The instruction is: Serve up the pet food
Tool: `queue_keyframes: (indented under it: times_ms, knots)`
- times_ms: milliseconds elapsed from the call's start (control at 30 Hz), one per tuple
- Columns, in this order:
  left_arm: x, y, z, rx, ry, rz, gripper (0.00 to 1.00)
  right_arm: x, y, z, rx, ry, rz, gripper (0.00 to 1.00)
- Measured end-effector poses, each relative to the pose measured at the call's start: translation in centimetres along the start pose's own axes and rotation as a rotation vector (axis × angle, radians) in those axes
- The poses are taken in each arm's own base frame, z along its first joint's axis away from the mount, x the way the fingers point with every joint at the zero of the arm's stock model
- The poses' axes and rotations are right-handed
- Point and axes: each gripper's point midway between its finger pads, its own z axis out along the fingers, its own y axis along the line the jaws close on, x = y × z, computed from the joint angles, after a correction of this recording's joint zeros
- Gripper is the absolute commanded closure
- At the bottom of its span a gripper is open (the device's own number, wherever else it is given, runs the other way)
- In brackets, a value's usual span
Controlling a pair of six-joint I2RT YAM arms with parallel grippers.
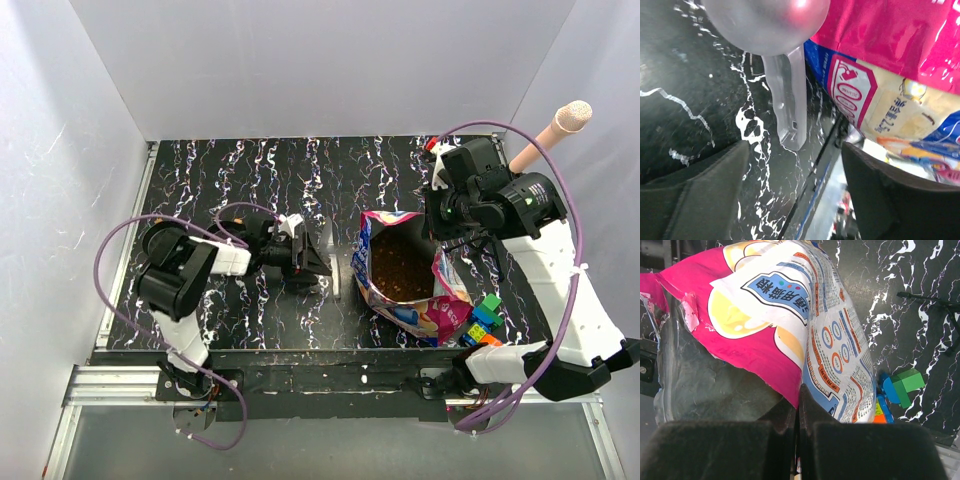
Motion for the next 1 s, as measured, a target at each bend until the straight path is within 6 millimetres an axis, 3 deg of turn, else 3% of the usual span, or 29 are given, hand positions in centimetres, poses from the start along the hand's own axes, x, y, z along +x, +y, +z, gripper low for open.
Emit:
queue_keyframes:
  times_ms: [67,133,233,367,600,700,800,1000]
  knots:
    - [-0.7,0.0,-0.8,-0.087,-0.057,0.034,0.15,0.0,0.0,-0.1,-0.001,-0.003,0.0,0.99]
    - [-1.5,0.1,-1.5,-0.204,-0.133,0.077,0.02,0.1,0.0,-0.1,-0.003,-0.006,0.0,0.99]
    - [-1.8,-0.5,-1.8,-0.376,-0.244,0.185,0.02,0.2,0.1,-0.1,-0.012,-0.02,0.001,0.99]
    - [-0.7,-2.2,-0.1,-0.502,-0.334,0.305,0.02,0.4,0.4,-0.1,-0.036,-0.034,0.006,0.99]
    - [-0.9,0.8,1.9,-0.785,-0.432,0.367,0.05,0.4,0.6,-0.2,-0.049,-0.033,0.011,0.99]
    - [-1.3,1.0,2.9,-0.85,-0.482,0.458,0.16,0.5,0.6,-0.2,-0.048,-0.032,0.011,0.99]
    - [-2.1,1.5,3.0,-0.905,-0.526,0.497,0.41,0.5,0.6,-0.2,-0.047,-0.03,0.011,0.99]
    - [-3.7,2.5,3.2,-0.995,-0.6,0.538,0.81,0.7,0.7,-0.3,-0.056,-0.022,0.014,0.99]
